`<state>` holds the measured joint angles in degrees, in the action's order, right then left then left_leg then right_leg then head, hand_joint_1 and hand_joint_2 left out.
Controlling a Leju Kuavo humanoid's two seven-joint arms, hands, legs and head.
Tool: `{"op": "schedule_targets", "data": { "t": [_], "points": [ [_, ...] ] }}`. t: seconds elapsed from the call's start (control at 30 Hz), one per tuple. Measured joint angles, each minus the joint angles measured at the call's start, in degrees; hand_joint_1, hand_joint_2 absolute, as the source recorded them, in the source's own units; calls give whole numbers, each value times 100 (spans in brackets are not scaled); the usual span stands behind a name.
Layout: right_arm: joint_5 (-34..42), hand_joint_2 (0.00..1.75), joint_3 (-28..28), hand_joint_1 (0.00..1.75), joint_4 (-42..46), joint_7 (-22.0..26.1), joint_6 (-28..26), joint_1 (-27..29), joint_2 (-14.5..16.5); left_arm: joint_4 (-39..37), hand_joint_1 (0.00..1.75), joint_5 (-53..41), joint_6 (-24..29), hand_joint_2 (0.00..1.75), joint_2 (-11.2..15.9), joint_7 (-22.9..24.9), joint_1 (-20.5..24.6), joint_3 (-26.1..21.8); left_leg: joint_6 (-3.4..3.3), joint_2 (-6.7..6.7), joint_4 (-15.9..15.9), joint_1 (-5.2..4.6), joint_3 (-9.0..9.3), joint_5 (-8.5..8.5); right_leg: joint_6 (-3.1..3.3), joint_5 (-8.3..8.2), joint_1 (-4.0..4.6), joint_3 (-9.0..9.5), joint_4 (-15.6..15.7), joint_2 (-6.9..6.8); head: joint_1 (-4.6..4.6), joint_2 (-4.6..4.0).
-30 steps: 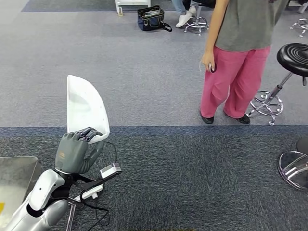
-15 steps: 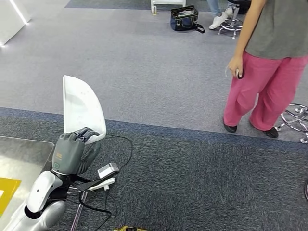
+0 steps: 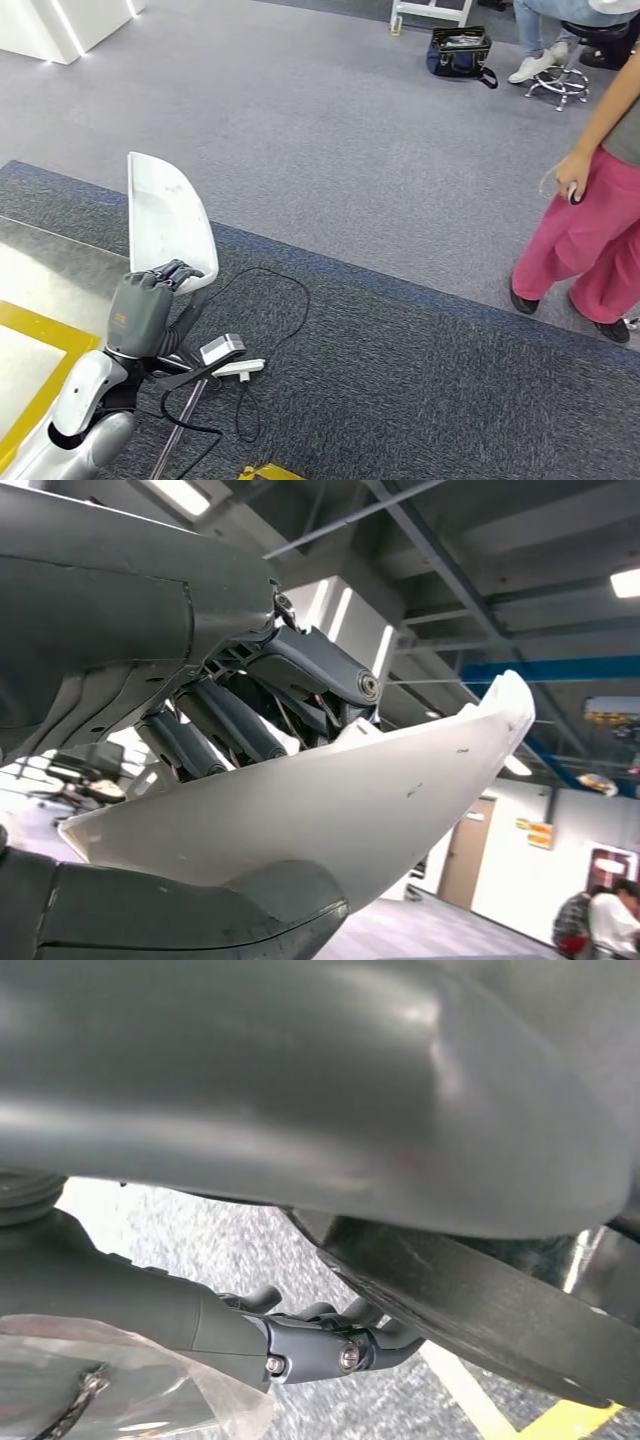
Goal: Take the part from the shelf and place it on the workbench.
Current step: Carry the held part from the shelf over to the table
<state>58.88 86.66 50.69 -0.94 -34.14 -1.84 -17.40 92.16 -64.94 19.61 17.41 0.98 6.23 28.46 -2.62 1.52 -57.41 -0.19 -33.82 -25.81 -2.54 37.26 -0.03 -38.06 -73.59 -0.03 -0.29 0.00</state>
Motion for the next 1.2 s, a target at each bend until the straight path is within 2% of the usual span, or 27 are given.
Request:
{"op": "schedule_targets", "data": {
  "t": [0.03, 0.07, 0.1, 0.13, 0.17, 0.2, 0.27, 0.33, 0.43, 0.5, 0.57, 0.6, 0.67, 0.7, 0.73, 0.8, 0.83, 0.9, 0.93, 0.97, 1.0, 1.03, 1.07, 1.1, 1.13, 1.17, 1.2],
  "points": [
    [-26, 0, -1, 0, -3, -16, -1, -7, 0, -1, 175, -1, -1, 175, -1, 0, -4, 1, 8, 83, -4, 6, 13, -5, -7, -167, -7, 22, 131, 10, 1, 0],
    [-62, 0, -1, 0, -7, -43, -4, -11, 0, -1, 175, -1, -1, 175, -2, 0, -5, 2, 23, 164, -10, 14, 28, -15, -15, -414, -23, 144, 463, 50, 0, 0],
    [-101, 0, -1, 0, -11, -74, -8, -11, 1, -1, 175, -2, -1, 175, -2, 0, -4, 1, 45, 241, -20, 21, 38, -29, -25, -636, -48, 307, 852, 164, 2, 0],
    [-136, 0, 1, 0, -16, -103, -13, -9, 5, 0, 175, -4, -2, 175, -3, 0, 1, -1, 72, 313, -47, 20, 32, -41, -29, -775, -80, 455, 1203, 310, 2, 0],
    [-162, 0, 1, 0, -20, -127, -19, -7, 9, 0, 175, -9, -4, 175, -3, 0, 5, -3, 101, 378, -68, 20, 8, -43, -15, -829, -100, 562, 1427, 429, 2, 0],
    [-179, 0, 1, 0, -21, -142, -24, -9, 14, 0, 175, -16, -5, 175, -2, 0, 4, -6, 135, 443, -83, 23, -26, -36, 8, -812, -108, 614, 1522, 506, 4, 0],
    [-200, 0, -1, 0, -21, -169, -31, -17, 18, 2, 175, -32, -8, 175, -2, 0, -8, -10, 203, 566, -84, 41, -78, -5, 81, -792, -92, 649, 1552, 440, 4, 0],
    [-209, 0, -2, 0, -20, -179, -33, -22, 19, 3, 175, -39, -9, 175, -4, 0, -18, -11, 241, 634, -81, 52, -89, 5, 116, -803, -89, 658, 1565, 379, 6, 0],
    [-213, 0, -2, 0, -19, -187, -33, -21, 28, 3, 175, -39, -9, 175, 2, 0, -21, -15, 250, 618, -95, 58, -93, -17, 137, -811, -113, 676, 1589, 338, 11, 0],
    [-218, 0, -2, 0, -20, -210, -39, 2, 35, 4, 175, -39, -10, 175, 4, 3, -14, -20, 307, 246, -893, 58, -482, -371, 203, -789, -104, 722, 1615, 121, -31, 0],
    [-224, 0, -2, 0, -22, -228, -48, 30, 34, 5, 175, -39, -13, 175, 2, 11, -9, -21, 345, -117, -1602, 53, -833, -569, 257, -745, -60, 773, 1623, -150, -76, -1],
    [-230, 0, -2, 0, -22, -231, -50, 36, 34, 5, 175, -40, -15, 175, 3, 15, -14, -22, 322, -146, -1427, 49, -747, -407, 259, -725, -46, 797, 1623, -237, -76, -1],
    [-252, 0, -2, 0, -22, -232, -50, 42, 36, 5, 175, -43, -18, 175, 4, 20, -4, -25, 224, -359, -642, -12, -340, -57, 245, -682, -11, 847, 1621, -354, -74, 0],
    [-266, 0, -2, 0, -22, -232, -49, 46, 36, 5, 175, -44, -20, 175, 3, 21, 7, -26, 176, -465, -340, -48, -189, 17, 228, -661, 10, 859, 1617, -408, -73, 0],
    [-282, 0, -2, 0, -23, -232, -48, 51, 37, 5, 175, -48, -25, 175, 3, 24, 14, -27, 141, -540, -179, -81, -117, 21, 208, -644, 27, 863, 1616, -462, -67, 0],
    [-305, 0, -2, 0, -26, -234, -46, 59, 37, 5, 175, -54, -34, 175, 5, 37, 12, -29, 106, -468, -99, -94, -104, -12, 157, -620, 46, 885, 1637, -581, -62, 0],
    [-313, 0, -3, 0, -30, -236, -47, 61, 37, 5, 175, -56, -37, 175, 5, 43, 3, -29, 90, -404, -67, -78, -91, 0, 129, -592, 44, 894, 1634, -561, -55, 0],
    [-330, 0, -4, 0, -37, -231, -47, 48, 36, 5, 175, -57, -39, 175, 0, 48, 10, -28, 50, -288, -2, -31, -55, 29, 80, -416, 31, 786, 1386, -322, -39, 0],
    [-341, 0, -3, 0, -39, -226, -46, 35, 35, 5, 175, -58, -39, 175, -4, 48, 15, -26, 38, -237, 11, -15, -46, 37, 63, -259, 18, 625, 1076, -157, -28, 0],
    [-352, 0, -1, 0, -39, -221, -46, 20, 35, 5, 175, -60, -40, 175, -7, 48, 20, -25, 29, -181, 11, -9, -46, 37, 50, -89, 10, 415, 674, -56, -18, 0],
    [-358, 0, 0, 0, -40, -219, -46, 7, 35, 5, 175, -60, -41, 175, -10, 48, 15, -23, 25, -121, 10, -7, -45, 36, 36, 36, 7, 199, 285, -16, -11, 0],
    [-363, 0, 0, 0, -40, -219, -46, -2, 35, 5, 175, -61, -42, 175, -11, 48, 9, -20, 25, -53, 9, -5, -41, 34, 23, 63, 4, 46, 41, -4, -11, 0],
    [-367, 0, -1, 0, -42, -221, -46, -9, 35, 5, 175, -61, -42, 175, -14, 48, 5, -17, 28, 24, 5, 1, -33, 31, 11, -31, -1, -7, 16, 1, -10, 0],
    [-369, 0, -1, 0, -43, -225, -46, -12, 35, 5, 175, -61, -42, 175, -19, 48, 2, -15, 38, 101, -2, 10, -22, 25, -1, -232, -13, 57, 231, 18, -11, 0],
    [-369, 0, -2, 0, -44, -231, -46, -10, 35, 5, 175, -61, -42, 175, -25, 48, 2, -14, 57, 177, -16, 22, -13, 13, -18, -483, -36, 204, 610, 79, -10, 0],
    [-369, 0, -1, 0, -45, -236, -46, -10, 36, 5, 175, -61, -42, 175, -30, 48, 3, -15, 86, 249, -39, 27, -15, 0, -38, -656, -65, 359, 983, 219, -7, 0],
    [-371, 0, 0, 0, -46, -237, -46, -9, 38, 5, 175, -61, -44, 175, -34, 49, 8, -16, 117, 316, -78, 30, -34, -14, -37, -755, -91, 498, 1282, 357, -8, 0]
  ]
}}
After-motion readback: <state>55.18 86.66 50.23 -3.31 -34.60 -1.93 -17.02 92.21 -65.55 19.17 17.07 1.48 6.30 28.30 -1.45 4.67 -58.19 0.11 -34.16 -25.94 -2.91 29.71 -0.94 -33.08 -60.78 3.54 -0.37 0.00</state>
